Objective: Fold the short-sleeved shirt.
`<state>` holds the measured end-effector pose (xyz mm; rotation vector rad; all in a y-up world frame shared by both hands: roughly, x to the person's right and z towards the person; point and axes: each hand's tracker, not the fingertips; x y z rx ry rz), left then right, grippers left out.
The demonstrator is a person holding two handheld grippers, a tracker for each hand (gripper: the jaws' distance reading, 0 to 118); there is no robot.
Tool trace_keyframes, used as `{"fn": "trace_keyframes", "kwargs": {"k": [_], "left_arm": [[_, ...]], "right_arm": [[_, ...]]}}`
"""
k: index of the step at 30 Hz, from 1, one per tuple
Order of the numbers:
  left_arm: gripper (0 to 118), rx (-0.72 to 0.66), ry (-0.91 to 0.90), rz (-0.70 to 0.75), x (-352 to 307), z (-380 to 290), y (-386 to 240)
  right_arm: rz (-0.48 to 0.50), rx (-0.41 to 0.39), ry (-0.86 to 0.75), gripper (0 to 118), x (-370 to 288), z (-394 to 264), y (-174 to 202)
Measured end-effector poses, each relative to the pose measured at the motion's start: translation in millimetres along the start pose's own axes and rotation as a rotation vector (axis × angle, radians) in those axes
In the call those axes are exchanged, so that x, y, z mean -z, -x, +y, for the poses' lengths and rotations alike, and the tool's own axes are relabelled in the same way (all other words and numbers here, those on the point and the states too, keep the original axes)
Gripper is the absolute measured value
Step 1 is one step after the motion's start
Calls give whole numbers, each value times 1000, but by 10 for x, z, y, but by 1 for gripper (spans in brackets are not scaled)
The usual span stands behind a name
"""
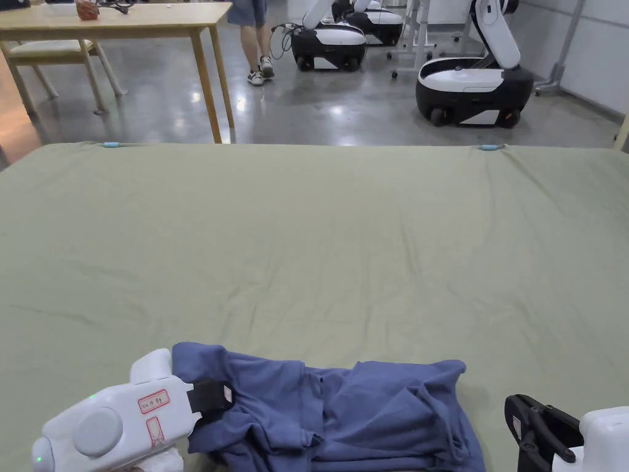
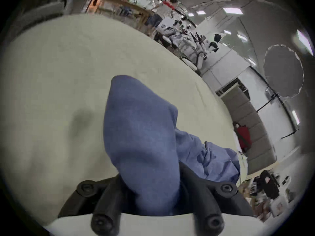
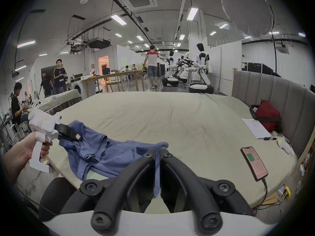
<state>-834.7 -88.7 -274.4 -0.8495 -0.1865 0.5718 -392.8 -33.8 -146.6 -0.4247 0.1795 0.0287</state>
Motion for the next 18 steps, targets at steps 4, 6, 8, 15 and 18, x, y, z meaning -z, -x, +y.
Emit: {"fn": "trace_keyframes", "kwargs": {"k": [4,6,8,15,18], "left_arm": [[7,170,-27,41,-68,16,-564],[7,261,-37,24,25,-69,-1028],[7,387,-10,13,225,-245,-1527],[9,553,154,76,1289,-933,-2292],[14,505,105,88,1258,-901,-2261]], "right_arm": [[14,-17,-7,6,-47,-5,39],[15,-22,-14,6,-98,-8,27],[10,-26,-19,6,-145,-20,-14],[-24,-17,-35,6,-340,-135,-271],[-20,-23,-14,6,-352,-184,-386]]}}
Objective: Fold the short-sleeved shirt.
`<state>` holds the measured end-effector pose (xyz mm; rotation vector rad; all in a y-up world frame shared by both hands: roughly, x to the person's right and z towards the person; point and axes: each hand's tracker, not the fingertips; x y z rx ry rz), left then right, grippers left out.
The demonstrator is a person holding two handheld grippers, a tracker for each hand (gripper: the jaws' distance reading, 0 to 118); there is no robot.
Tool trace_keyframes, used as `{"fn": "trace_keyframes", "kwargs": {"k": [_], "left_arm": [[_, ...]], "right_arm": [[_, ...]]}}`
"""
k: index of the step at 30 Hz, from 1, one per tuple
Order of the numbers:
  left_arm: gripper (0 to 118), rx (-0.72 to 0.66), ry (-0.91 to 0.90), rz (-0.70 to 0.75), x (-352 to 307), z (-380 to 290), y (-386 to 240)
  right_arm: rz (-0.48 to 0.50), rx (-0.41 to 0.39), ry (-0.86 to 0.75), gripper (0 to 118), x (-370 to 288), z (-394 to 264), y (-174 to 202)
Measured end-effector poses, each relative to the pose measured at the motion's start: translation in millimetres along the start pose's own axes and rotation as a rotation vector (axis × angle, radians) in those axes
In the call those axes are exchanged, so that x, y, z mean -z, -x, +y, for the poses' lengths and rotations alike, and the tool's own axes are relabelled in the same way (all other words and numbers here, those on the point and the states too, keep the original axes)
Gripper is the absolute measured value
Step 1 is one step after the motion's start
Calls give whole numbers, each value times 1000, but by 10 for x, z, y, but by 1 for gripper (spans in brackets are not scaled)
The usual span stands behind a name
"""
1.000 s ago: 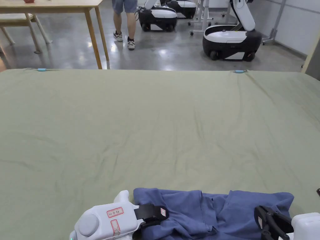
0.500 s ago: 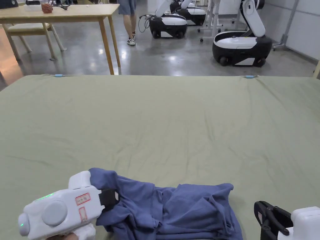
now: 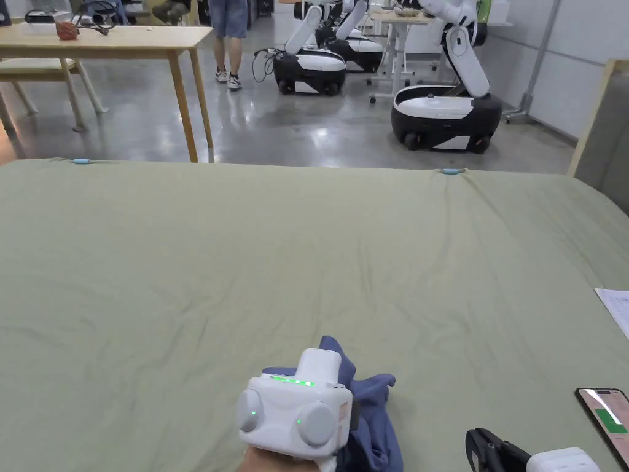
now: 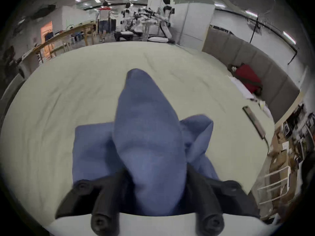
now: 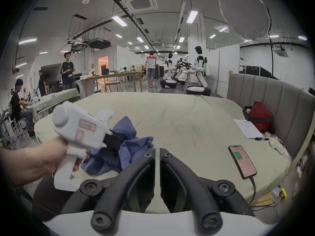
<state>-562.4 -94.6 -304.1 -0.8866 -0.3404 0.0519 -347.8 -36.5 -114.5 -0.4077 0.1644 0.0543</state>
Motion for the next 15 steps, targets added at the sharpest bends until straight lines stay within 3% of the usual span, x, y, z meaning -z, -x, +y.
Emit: {"fn": "trace_keyframes", "kwargs": {"k": [1,2,3,5,8,11,12,13,14,15], "left_arm": [[25,-31,-22,-33,-95,39,39],[52,-46,-43,-80,-213,89,90],[66,-46,-85,-135,-347,119,133],[72,-46,-133,-156,-666,184,268],[77,-162,-216,-164,-976,180,627],[76,-290,-179,-140,-948,114,943],[70,-296,-139,-165,-868,80,981],[52,-295,-97,-196,-774,55,958],[21,-286,-73,-247,-670,22,887],[15,-272,-48,-292,-566,-6,796]], "right_arm": [[-1,0,3,6,0,-12,-31],[3,6,4,6,3,-18,-61],[13,18,9,6,16,-15,-86],[22,26,14,6,50,-4,-105],[33,29,18,6,108,12,-95],[57,55,42,6,222,28,-74],[61,58,51,6,268,35,-57],[67,58,60,6,310,46,-45],[71,59,64,6,346,59,-35],[77,62,64,6,374,72,-31]]}}
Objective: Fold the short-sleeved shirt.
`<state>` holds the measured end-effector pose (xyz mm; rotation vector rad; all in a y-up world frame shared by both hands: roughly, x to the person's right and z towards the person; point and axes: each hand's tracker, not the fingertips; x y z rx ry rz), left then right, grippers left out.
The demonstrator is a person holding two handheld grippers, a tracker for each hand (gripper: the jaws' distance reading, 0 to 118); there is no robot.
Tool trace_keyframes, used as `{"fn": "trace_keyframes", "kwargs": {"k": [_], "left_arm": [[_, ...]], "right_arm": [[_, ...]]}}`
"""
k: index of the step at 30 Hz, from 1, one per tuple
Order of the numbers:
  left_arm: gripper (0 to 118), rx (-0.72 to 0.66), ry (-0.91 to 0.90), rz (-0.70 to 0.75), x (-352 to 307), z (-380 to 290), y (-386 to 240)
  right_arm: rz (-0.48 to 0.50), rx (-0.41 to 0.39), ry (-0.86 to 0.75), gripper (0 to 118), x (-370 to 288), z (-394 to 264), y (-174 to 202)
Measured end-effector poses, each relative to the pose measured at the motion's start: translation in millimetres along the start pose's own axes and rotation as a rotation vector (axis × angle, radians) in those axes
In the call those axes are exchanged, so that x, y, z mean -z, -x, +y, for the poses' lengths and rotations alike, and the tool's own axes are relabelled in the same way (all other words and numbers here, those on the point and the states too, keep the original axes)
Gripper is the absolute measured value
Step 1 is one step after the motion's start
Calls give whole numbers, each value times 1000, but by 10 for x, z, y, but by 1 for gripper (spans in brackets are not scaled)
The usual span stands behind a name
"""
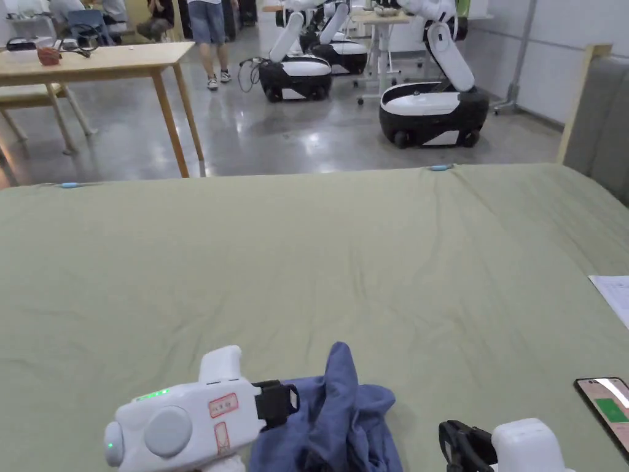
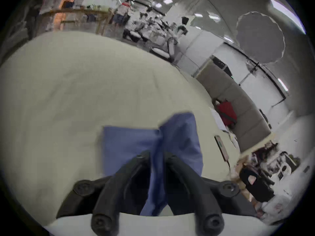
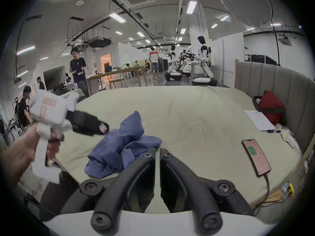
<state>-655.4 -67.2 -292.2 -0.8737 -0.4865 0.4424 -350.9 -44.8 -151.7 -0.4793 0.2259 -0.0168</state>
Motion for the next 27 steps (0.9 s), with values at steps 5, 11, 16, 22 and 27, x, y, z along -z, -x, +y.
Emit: {"fn": "trace_keyframes", "kwargs": {"k": [5,11,16,22,27], "left_arm": [[16,43,113,-115,636,-266,-463],[16,29,163,-132,730,-281,-474],[16,52,20,-97,-87,-139,-116],[102,-82,-26,4,-569,-151,743],[103,-343,60,-191,-185,-342,1205]], "right_arm": [[-1,22,4,6,47,84,-14],[40,52,86,6,272,62,-46],[170,222,141,6,853,-18,-23],[292,320,247,6,1249,-342,-132],[225,433,236,6,1181,-441,-301]]}}
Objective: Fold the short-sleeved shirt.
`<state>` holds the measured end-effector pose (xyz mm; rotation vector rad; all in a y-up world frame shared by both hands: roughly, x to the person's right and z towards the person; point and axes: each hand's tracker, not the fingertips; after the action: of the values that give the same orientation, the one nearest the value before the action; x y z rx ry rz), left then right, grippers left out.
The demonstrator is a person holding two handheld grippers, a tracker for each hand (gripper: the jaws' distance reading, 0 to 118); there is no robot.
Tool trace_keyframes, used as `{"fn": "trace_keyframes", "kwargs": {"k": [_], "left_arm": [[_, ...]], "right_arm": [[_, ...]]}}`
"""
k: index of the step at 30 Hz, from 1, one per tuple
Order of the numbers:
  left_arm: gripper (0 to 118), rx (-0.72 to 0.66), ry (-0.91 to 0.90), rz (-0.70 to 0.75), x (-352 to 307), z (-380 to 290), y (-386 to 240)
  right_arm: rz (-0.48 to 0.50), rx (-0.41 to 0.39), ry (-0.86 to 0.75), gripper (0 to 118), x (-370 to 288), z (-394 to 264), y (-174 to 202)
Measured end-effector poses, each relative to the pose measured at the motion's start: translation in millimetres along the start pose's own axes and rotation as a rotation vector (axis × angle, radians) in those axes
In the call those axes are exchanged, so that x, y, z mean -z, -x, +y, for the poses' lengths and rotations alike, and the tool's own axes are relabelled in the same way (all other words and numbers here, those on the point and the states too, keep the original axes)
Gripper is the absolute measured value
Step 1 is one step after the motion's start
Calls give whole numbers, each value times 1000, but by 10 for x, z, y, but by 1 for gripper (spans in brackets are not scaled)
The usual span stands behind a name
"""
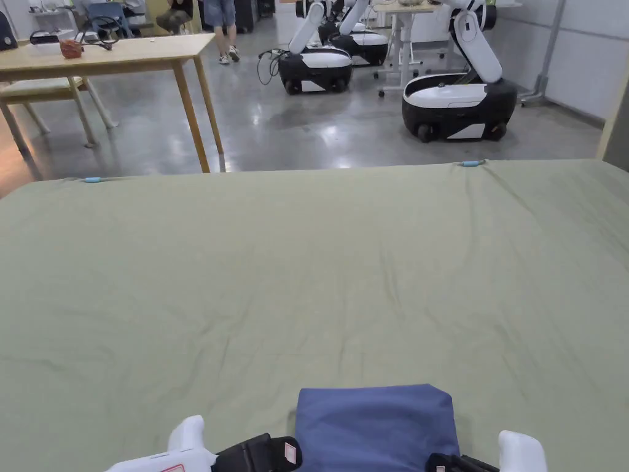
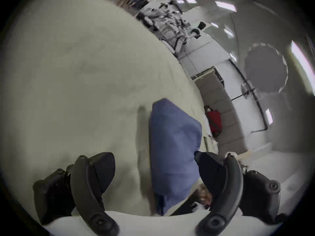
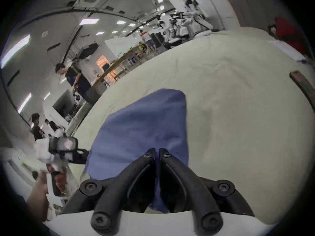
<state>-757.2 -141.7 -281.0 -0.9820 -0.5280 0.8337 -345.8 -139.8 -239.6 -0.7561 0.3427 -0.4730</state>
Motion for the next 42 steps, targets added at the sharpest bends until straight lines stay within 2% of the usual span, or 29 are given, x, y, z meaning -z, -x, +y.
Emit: {"fn": "trace_keyframes", "kwargs": {"k": [4,5,6,7,8,9,11,13,15,22,27,33,36,37,38,39,42], "left_arm": [[101,-99,48,-276,537,-48,38],[95,-153,73,-312,662,-43,39],[79,-215,64,-295,789,-46,27],[41,-239,40,-243,847,-52,-28],[26,-249,54,-151,899,-57,-73],[26,-254,51,-92,923,-78,-74],[26,-228,35,-150,792,-65,-137],[26,-132,14,-87,584,27,-190],[26,-113,-9,-72,280,121,-144],[26,-8,-117,115,-1414,761,530],[26,-24,-151,216,-2594,1265,1175],[26,10,-112,364,-3134,1553,1749],[27,-17,-122,340,-3204,1462,1811],[39,-14,-129,347,-3226,1436,1795],[82,-14,-157,378,-3267,1414,1761],[103,16,-201,431,-3348,1387,1708],[104,84,-298,501,-3585,1289,1413]], "right_arm": [[-11,-69,4,6,-15,16,62],[-13,-79,1,6,-20,14,77],[-15,-87,-2,6,-25,5,101],[-19,-92,-5,6,-33,4,112],[-24,-95,-7,6,-43,4,123],[-26,-96,-10,6,-65,3,140],[-30,-108,-19,6,-124,-3,201],[-27,-138,-25,6,-180,-10,286],[-27,-158,-24,6,-194,-15,390],[2,-217,0,6,-83,-100,859],[23,-249,33,6,78,-227,1186],[40,-272,65,6,250,-392,1467],[37,-285,76,6,272,-443,1548],[36,-286,79,6,268,-448,1558],[34,-288,80,6,254,-444,1562],[31,-292,80,6,243,-442,1567],[23,-299,73,6,174,-401,1555]]}}
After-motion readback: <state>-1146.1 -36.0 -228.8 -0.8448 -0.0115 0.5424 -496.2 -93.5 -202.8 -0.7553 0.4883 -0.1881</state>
